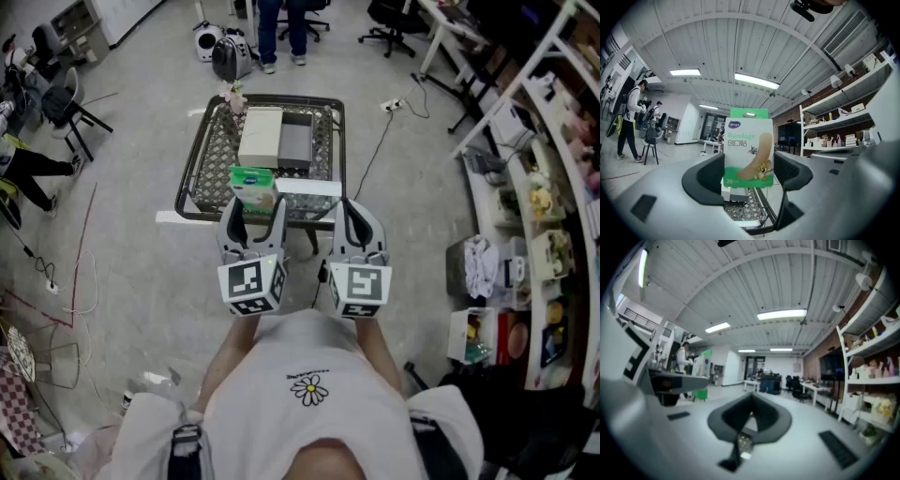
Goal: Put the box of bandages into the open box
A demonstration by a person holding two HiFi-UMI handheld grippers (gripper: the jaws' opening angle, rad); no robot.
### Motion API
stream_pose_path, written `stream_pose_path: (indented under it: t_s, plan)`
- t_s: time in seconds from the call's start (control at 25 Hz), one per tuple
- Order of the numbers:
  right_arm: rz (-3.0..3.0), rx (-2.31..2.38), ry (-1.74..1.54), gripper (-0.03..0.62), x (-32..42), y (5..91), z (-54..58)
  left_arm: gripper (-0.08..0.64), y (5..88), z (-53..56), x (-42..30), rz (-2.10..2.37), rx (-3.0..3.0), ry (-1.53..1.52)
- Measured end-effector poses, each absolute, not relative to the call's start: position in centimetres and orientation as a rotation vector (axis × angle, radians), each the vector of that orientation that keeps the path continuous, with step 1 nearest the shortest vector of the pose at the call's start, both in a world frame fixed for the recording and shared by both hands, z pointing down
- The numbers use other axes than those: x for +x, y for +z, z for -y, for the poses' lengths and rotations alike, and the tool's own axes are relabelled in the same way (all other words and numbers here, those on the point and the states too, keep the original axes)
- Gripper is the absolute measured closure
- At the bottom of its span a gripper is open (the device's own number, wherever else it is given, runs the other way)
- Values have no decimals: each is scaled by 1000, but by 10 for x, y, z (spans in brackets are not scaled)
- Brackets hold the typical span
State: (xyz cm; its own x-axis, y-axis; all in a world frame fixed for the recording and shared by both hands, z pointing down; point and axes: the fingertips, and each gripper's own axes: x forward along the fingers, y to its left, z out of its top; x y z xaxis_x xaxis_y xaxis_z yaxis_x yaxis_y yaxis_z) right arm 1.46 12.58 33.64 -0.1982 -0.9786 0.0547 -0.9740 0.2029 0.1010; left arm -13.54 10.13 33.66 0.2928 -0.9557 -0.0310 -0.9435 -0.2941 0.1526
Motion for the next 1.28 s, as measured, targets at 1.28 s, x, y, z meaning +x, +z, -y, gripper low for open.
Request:
stream_pose_path:
  t_s: [1.28]
  plan:
    - [2443, 1878, 58, 561, 31, 363, -112, 230, 348, -90, -131, 1907, 2390, -120]
